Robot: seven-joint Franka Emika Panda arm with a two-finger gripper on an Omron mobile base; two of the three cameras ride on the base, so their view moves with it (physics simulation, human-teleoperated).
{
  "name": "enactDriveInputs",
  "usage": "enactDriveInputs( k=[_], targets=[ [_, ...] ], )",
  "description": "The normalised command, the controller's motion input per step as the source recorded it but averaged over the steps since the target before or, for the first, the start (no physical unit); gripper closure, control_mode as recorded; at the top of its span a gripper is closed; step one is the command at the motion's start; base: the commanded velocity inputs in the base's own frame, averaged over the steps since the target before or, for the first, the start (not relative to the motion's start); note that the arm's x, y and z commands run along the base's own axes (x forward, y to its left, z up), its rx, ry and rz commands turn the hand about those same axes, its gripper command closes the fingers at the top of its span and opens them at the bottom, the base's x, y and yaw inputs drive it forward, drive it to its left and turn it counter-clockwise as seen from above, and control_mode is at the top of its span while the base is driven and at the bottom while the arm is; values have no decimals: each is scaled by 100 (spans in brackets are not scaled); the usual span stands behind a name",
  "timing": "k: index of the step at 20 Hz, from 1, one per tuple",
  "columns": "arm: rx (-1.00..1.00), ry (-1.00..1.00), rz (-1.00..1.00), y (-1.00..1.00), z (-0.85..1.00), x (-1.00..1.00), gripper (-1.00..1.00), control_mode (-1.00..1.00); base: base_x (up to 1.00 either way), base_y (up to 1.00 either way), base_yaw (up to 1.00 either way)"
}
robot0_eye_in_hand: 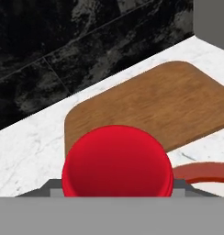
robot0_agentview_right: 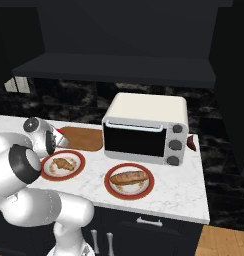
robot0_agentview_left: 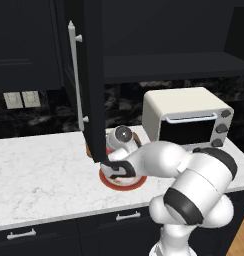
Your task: From the different types of pastries on the counter, select a croissant and place it on the cutting board. Then retrieve a jar of jam from the cabinet and place it alongside the croissant on the cutting board.
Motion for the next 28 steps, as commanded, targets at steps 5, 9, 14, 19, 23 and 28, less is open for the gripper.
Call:
enactDriveInputs(
  k=[5,9,14,19,23,28],
  targets=[
    [0,-10,0,0,17,19,100,-100,0,0,0],
    [-1,8,0,-1,-5,53,100,-100,0,0,0],
    [0,4,0,0,-2,65,100,-100,0,0,0],
    [-2,0,0,0,-5,0,100,-100,0,0,0],
    [0,4,0,0,-31,0,100,-100,0,0,0],
    [0,0,0,0,-2,0,100,-100,0,0,0]
  ],
)
